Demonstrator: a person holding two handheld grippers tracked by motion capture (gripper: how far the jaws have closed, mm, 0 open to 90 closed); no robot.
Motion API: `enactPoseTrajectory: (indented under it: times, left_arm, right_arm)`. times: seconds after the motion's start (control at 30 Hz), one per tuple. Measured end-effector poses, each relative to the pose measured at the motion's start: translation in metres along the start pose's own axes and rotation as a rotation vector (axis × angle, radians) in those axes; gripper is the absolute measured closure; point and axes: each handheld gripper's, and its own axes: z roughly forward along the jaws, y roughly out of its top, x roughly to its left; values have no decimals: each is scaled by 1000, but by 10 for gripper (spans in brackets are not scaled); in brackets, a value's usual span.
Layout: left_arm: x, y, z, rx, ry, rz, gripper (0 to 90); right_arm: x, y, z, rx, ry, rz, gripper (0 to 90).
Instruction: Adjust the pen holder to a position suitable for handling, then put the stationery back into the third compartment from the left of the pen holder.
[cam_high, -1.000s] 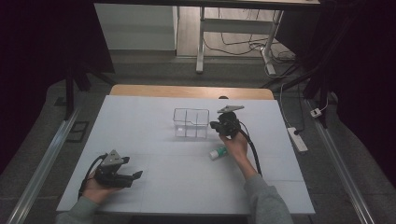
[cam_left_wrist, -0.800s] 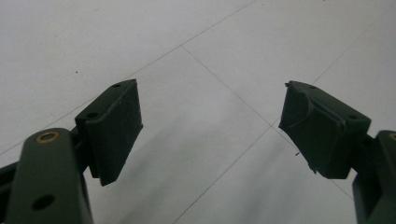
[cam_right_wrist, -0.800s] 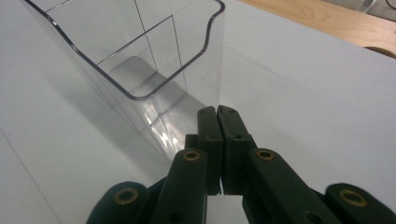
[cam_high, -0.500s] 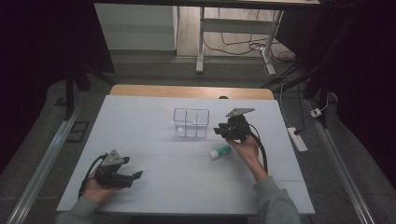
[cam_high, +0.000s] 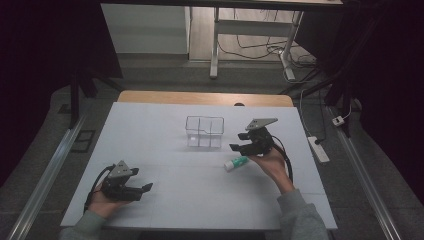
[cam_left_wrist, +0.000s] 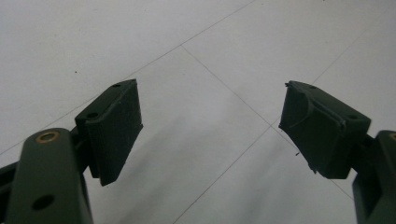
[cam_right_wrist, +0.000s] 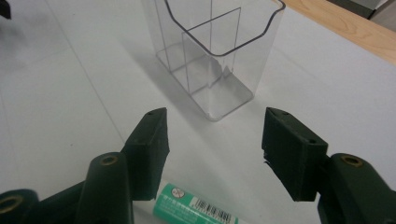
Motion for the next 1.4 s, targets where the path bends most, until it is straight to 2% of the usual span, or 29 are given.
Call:
enactPoseTrajectory:
  times: [0.2,0.3,0.4,0.53,0.73,0.83,1.07,1.4]
  left_arm:
    - [1,1,0,-8,-5,0,204]
    - [0,1,-1,-15,-9,4,204]
    - [-1,2,-1,-15,-8,7,204]
    - [-2,1,-2,-11,-6,9,202]
    - [-3,1,-2,-12,-3,7,203]
    - [-3,1,-1,-8,-4,10,202]
    - [-2,1,-1,-8,-4,9,203]
    - [-3,1,-1,-6,-3,12,203]
  right_arm:
    - [-4,-1,-7,24,18,-31,359]
    - [-6,-3,-7,43,33,-33,351]
    - [-4,-3,-6,70,47,-56,347]
    - [0,-1,-6,96,84,-116,341]
    - [7,2,-3,140,126,-177,339]
    - [12,2,-1,181,129,-220,339]
    - [17,4,-2,176,149,-284,344]
    - [22,1,3,248,169,-358,330]
